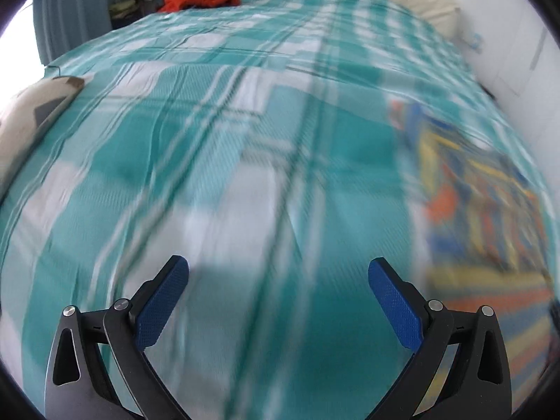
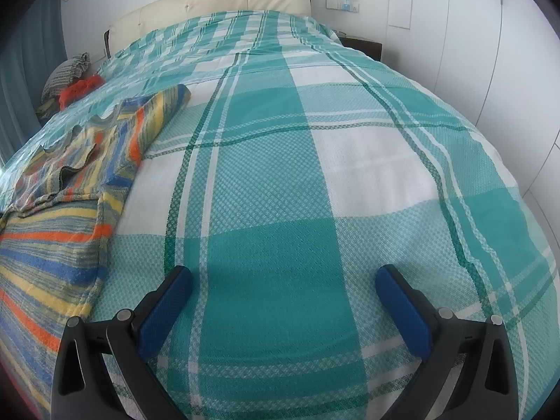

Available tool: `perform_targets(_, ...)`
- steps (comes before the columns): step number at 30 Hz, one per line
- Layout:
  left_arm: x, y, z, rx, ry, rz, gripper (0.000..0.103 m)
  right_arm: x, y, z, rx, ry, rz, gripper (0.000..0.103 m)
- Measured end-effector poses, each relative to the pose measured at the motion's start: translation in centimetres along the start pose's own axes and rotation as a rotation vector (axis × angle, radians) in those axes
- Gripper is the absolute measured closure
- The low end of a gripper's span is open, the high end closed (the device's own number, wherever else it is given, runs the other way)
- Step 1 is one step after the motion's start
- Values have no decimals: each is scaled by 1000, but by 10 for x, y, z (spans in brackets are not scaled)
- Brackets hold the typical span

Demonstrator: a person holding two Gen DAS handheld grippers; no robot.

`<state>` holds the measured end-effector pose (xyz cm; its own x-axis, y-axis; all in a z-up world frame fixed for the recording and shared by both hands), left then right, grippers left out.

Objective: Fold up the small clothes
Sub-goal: 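Grasp the sweater hem with the left gripper while the right gripper grasps the hem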

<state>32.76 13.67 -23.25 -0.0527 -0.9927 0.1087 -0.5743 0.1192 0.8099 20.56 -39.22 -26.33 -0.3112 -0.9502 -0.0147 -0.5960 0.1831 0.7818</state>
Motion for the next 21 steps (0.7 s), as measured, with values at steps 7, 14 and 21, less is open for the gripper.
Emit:
perform_targets(7,38,85,85,-80,-146,127,1,-3,9,-4,-63,35,-25,0)
perform_targets(14,50,123,166,-282,-93,253,1,-36,127,26,-124,115,-352,8)
perform_targets(21,69,117,211,-384,-171,228,2,-66,191,127,-424,41,-544,14)
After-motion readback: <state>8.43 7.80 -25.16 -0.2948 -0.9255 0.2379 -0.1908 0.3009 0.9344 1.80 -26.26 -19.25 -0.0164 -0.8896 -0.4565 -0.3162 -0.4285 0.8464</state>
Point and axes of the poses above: each gripper's, at about its wrist camera, not at the fingertips, and y roughly against the way its jaws point, x to its right, z to its underside, the point moved 8 cm from there along -y, roughly the way its jaws point, and after that the axes turned 4 degrees about x, right-handed, at the moved point
